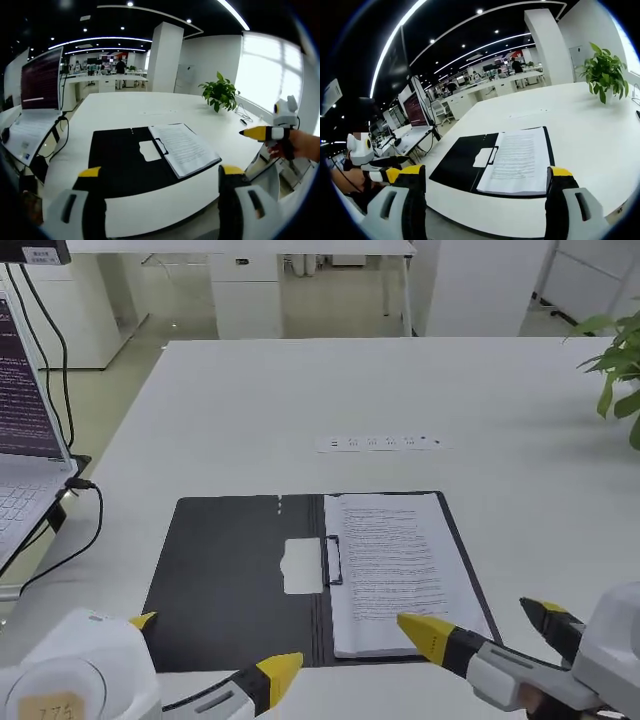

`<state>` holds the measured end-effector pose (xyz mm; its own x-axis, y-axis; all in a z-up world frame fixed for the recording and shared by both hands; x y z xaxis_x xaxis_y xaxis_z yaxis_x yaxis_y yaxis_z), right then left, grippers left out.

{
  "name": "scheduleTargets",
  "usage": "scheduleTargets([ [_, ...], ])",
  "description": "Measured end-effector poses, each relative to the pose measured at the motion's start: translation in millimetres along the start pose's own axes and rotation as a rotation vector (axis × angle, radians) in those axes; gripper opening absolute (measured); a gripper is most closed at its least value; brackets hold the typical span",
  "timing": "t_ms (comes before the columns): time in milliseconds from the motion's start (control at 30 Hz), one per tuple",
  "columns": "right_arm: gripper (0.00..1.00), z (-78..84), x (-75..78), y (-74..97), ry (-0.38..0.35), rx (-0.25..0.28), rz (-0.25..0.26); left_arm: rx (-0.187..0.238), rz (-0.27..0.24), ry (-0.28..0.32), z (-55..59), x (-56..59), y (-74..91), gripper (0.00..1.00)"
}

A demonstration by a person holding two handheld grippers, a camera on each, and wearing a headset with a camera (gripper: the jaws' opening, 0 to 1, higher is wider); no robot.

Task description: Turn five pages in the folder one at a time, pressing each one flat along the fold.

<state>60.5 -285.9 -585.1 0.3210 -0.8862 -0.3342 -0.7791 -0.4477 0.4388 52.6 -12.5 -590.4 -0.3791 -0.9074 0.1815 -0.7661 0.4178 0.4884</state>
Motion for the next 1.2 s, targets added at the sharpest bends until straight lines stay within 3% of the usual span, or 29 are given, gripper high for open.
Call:
scheduleTargets([
  [367, 1.0, -1.6, -1.3, -2.4, 0.023, -0.008, -0.019, 0.023, -0.012, -0.022, -6.1, 2.9, 3.7, 0.95],
  [633, 1.0, -0.4, 0.8, 4.8, 0.043, 0.036, -0.032, 0.072, 0.002, -0.033, -7.3, 4.0, 10.0, 0.95],
  [800, 1.0, -2.7, -3.0, 8.4, 0.134, 0.109, -0.046, 0.132, 0.018, -0.104, -8.9, 10.5, 13.2, 0.94],
  [1000, 1.0, 4.4, -9.8, 11.9, 0.161, 0.115, -0.056, 0.089, 0.013, -0.1, -1.2, 8.8, 12.4, 0.96],
  [1200, 1.0, 9.8, -6.5, 14.4, 0.188, 0.091, -0.013, 0.072, -0.01, -0.109, 4.0, 5.0, 12.6, 0.99],
])
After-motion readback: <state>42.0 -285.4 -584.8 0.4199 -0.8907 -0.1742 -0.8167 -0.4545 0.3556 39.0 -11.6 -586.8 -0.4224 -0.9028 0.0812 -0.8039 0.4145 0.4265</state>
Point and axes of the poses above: the centre of the closed fingertips' face, and the gripper's own axes: y roughly backward along the fingers, x roughly to its right, z roughly out of its underside, the point moved 7 cm from there along y, roughly backward along the fingers, and after that the axes turned 4 degrees about -x, right-handed, at the moved point
